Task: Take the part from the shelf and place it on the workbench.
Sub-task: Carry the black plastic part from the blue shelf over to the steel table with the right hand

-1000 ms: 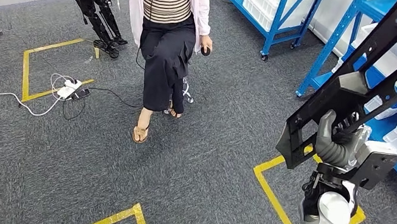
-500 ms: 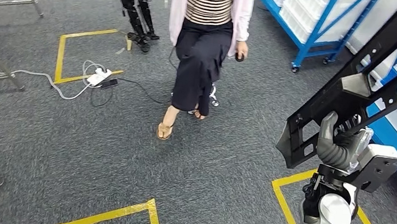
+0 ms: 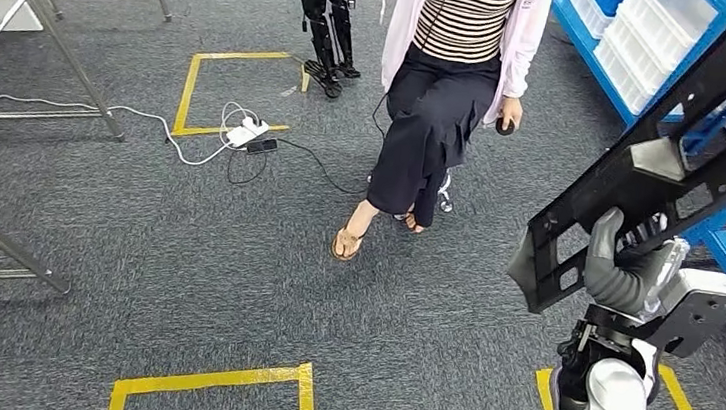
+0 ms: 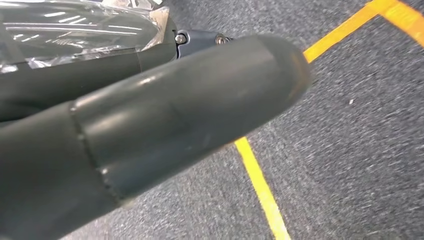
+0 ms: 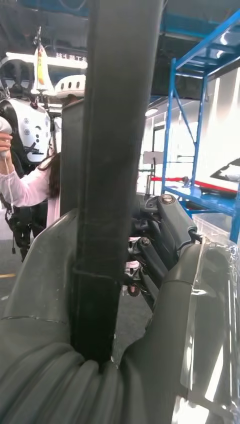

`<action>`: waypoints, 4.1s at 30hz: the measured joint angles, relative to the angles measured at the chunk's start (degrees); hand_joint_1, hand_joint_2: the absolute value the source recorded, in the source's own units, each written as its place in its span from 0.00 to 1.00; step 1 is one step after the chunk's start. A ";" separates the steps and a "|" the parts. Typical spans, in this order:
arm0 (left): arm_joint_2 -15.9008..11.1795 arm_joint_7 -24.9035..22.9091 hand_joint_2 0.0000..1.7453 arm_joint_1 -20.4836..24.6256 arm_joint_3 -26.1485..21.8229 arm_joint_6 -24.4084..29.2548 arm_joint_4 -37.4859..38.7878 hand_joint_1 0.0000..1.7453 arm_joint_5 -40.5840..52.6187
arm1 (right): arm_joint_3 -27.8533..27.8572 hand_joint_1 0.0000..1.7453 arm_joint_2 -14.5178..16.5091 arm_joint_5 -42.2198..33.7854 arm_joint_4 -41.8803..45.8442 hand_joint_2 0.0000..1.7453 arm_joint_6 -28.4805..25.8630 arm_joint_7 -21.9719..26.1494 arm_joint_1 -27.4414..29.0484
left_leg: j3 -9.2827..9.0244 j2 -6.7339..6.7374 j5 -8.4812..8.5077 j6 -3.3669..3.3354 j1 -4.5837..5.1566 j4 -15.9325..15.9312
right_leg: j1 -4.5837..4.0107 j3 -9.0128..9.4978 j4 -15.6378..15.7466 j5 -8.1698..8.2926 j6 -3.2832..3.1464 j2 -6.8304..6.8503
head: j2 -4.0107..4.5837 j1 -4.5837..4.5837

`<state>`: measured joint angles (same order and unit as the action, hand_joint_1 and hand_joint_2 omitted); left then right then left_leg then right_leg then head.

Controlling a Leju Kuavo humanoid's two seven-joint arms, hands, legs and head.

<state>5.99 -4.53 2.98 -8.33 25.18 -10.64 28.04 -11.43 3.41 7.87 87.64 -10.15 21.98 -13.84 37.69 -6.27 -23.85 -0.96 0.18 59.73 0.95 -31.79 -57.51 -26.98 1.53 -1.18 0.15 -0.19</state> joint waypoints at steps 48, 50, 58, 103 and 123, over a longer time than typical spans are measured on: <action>0.00 2.13 0.00 0.26 -0.30 0.76 0.02 0.00 -1.22 | 0.54 1.00 1.67 1.81 2.22 1.00 0.51 -1.34 0.39 | -2.37 6.65 -0.38 -1.31 -0.79 -1.63 | -0.26 -1.88 -5.28 -4.00 0.91 4.01 | 0.00 -0.30; -0.07 2.15 0.00 0.43 -0.33 0.79 0.02 0.00 -1.22 | 0.56 1.00 1.57 1.81 2.26 1.00 0.51 -1.42 0.53 | -2.33 5.23 -0.29 -1.65 -0.74 -1.65 | -0.11 -5.77 -13.13 -6.82 0.75 1.90 | 0.00 -0.42; -0.03 2.15 0.00 0.31 -0.39 0.68 0.02 0.00 -1.23 | 0.60 1.00 1.49 1.80 2.19 1.00 0.55 -1.53 0.39 | -1.93 -0.28 0.06 -0.49 -0.62 -1.48 | 0.68 -0.88 -0.60 -0.42 2.18 -2.25 | 0.00 -0.37; -0.14 4.37 0.00 0.85 -4.51 0.44 -0.04 0.00 -4.04 | -0.02 1.00 2.04 1.60 -1.90 1.00 1.40 -0.74 -5.11 | -1.27 6.31 -1.37 -0.02 -0.60 1.06 | -0.28 -0.88 -0.51 -0.02 -0.79 1.36 | 0.00 0.87; 0.15 14.30 0.00 1.96 -6.52 -2.63 -0.47 0.00 -6.50 | -0.05 1.00 4.11 1.56 -6.26 1.00 1.86 1.00 -9.30 | -3.08 6.01 -0.47 -1.87 0.15 -2.73 | 0.18 -1.07 0.16 0.30 1.02 1.99 | 0.00 0.93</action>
<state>6.14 9.77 4.94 -14.85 22.55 -11.11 21.54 -11.47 7.52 9.43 81.38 -8.29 22.98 -23.14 34.61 -0.26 -24.33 -2.83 0.33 57.00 1.13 -32.86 -57.34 -26.68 2.56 0.81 0.15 0.75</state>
